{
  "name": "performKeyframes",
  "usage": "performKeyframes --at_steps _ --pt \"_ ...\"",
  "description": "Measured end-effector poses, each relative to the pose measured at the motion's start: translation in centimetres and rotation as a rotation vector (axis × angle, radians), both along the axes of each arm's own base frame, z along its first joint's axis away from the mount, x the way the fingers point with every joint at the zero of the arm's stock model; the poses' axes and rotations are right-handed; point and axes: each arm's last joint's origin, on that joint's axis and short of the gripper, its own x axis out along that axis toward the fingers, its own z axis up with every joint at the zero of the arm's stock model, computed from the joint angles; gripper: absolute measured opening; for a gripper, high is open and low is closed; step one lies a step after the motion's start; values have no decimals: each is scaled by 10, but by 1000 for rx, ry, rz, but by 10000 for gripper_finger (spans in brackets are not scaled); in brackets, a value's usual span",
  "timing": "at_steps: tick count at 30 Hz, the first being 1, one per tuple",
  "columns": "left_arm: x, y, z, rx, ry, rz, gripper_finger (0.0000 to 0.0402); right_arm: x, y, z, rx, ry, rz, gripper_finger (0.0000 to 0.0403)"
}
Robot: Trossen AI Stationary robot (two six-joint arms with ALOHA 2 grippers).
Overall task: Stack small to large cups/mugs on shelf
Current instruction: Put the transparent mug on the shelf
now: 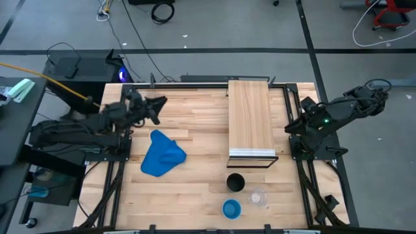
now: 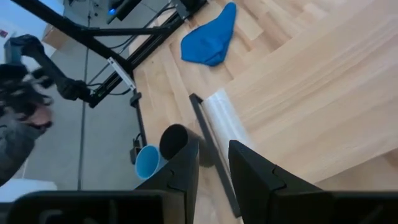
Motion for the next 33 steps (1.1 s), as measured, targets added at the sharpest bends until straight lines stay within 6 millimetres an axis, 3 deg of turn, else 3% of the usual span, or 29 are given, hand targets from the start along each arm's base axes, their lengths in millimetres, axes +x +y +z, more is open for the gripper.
performKeyframes --at_steps 9,14,24,28,33 --pt "-6 6 -79 -216 77 77 86 8 6 -1 19 24 38 96" --pt "-12 6 -105 -295 91 119 81 15 10 -2 56 64 54 96" --pt "-16 6 -117 -312 110 140 82 30 32 -9 224 225 107 96" --pt "-16 6 -117 -312 111 140 87 37 55 -17 270 340 121 95" --pt "-16 6 -117 -311 113 140 82 48 93 -37 203 503 69 95"
